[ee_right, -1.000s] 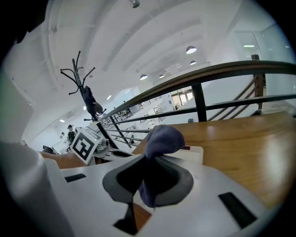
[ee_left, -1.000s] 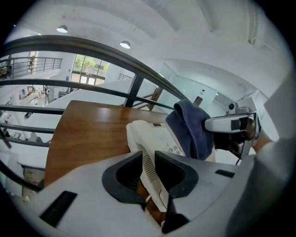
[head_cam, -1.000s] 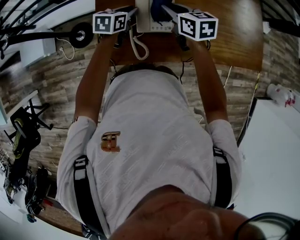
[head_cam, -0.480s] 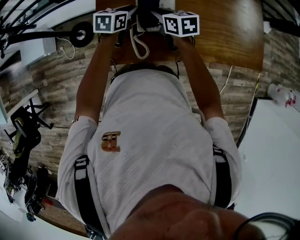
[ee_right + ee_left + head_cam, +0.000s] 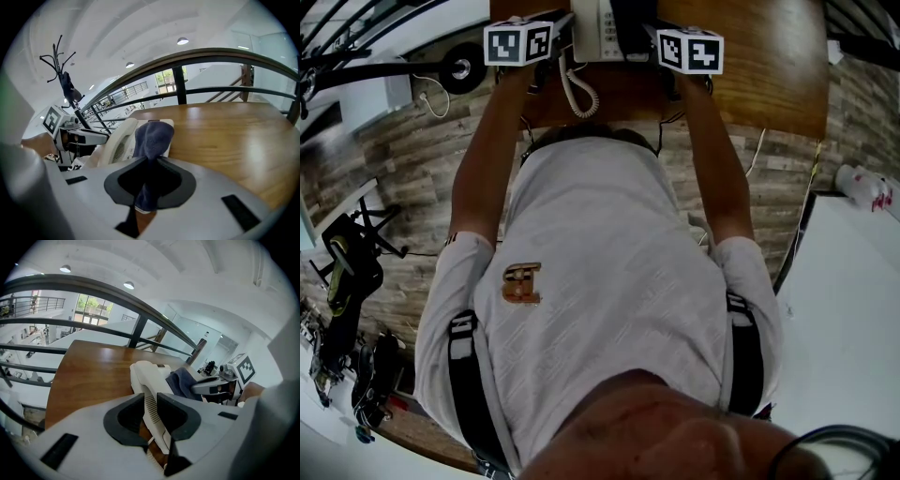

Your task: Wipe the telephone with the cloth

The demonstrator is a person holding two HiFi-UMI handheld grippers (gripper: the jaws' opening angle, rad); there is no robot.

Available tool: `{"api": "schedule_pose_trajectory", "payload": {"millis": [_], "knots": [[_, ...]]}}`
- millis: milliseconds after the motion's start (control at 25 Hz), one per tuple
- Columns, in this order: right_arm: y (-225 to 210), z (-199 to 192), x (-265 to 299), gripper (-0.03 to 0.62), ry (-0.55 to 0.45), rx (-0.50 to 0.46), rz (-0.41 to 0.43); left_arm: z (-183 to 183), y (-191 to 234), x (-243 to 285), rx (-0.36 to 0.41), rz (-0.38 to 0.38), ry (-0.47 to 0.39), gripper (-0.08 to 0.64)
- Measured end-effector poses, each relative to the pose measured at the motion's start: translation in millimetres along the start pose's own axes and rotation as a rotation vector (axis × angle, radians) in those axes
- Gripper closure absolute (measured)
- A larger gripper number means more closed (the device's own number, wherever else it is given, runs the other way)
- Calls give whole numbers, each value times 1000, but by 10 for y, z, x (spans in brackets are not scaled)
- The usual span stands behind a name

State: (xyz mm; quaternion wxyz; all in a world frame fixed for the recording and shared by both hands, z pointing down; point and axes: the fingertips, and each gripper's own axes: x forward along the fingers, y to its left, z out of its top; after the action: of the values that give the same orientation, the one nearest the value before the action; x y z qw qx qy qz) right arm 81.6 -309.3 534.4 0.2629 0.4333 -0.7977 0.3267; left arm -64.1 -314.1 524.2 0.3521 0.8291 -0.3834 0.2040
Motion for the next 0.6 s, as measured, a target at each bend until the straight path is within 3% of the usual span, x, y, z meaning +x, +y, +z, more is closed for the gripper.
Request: {"api": "schedule_pose_trajectory", "payload": {"millis": [160,320,440,600], "knots": [[-295,-40,-181,532,-9,15,-53,-43,16,54,23,28,40,482],[-233,-39,-360,532,-50,9,-42,-208,61,82,17,44,65,492],[83,-12,-466,532,-83,-37,9,-290,91,69,3,42,67,492],[648,0,-508,532,-127,-39,143,-351,101,63,-8,33,70,492]]}}
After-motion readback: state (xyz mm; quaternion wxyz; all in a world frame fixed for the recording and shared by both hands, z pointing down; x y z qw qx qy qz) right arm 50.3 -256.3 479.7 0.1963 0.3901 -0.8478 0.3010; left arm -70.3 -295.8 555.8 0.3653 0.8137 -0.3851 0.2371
